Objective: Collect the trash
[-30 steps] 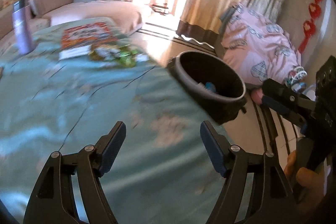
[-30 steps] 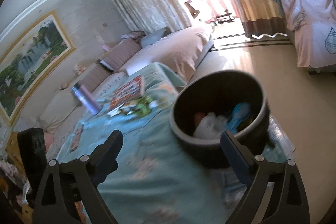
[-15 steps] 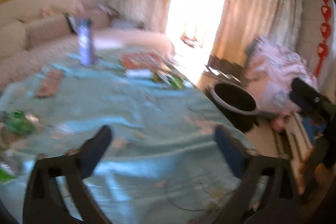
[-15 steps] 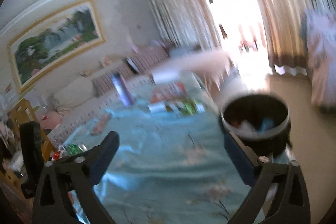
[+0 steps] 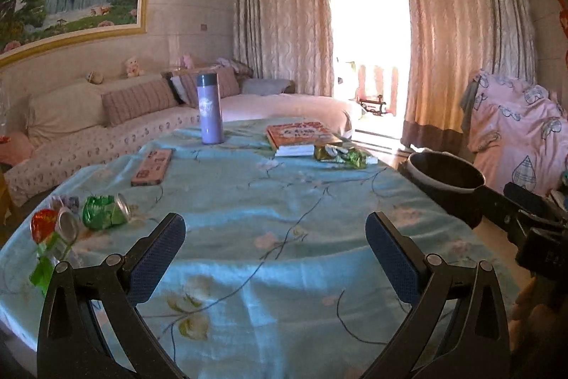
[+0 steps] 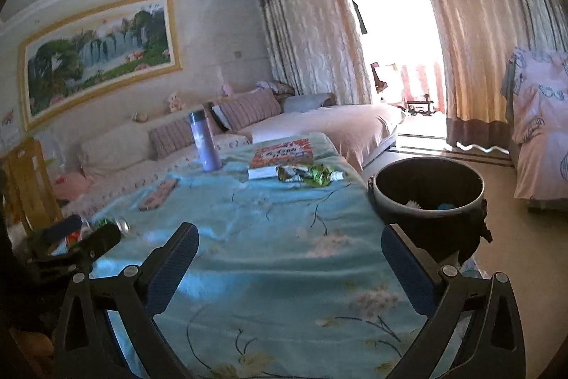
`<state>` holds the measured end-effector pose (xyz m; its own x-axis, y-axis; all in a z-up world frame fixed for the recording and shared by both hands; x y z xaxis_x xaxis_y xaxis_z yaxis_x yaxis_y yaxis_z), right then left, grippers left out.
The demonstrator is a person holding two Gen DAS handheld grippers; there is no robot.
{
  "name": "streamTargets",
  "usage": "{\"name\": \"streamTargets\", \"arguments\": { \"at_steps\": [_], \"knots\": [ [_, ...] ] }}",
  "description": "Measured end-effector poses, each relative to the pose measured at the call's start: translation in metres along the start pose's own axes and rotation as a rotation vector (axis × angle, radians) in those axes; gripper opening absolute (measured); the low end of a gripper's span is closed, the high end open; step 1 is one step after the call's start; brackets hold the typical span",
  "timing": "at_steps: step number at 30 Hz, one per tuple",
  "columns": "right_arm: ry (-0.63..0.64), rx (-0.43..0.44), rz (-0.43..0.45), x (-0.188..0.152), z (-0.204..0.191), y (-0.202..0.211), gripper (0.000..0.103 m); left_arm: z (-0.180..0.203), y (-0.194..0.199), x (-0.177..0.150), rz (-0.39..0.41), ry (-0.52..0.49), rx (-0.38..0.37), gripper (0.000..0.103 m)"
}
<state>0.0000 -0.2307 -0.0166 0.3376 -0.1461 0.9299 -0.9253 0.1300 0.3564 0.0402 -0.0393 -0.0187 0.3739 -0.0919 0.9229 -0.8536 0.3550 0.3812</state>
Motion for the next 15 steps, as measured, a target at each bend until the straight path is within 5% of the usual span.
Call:
{"name": "streamTargets", "arguments": {
  "at_steps": [15],
  "knots": [
    [0.047, -0.006, 0.033, -0.0009, -0.0057, 0.0087, 0.103, -0.0009, -0.0014, -0.0061, -0.036, 0.002, 0.01, 0.103]
  ]
}}
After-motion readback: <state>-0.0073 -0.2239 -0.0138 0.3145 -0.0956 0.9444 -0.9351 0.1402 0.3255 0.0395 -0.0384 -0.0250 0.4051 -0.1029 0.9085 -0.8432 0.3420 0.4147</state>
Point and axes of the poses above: each gripper's, at about its wrist camera, not at the fingertips, and y roughly against the way its jaws point, z to its right, x to its top, the point moved 9 cm from there along -y, roughly the way its jaws point, and after that the axes turned 11 degrees about -x, right-handed, at the moved point
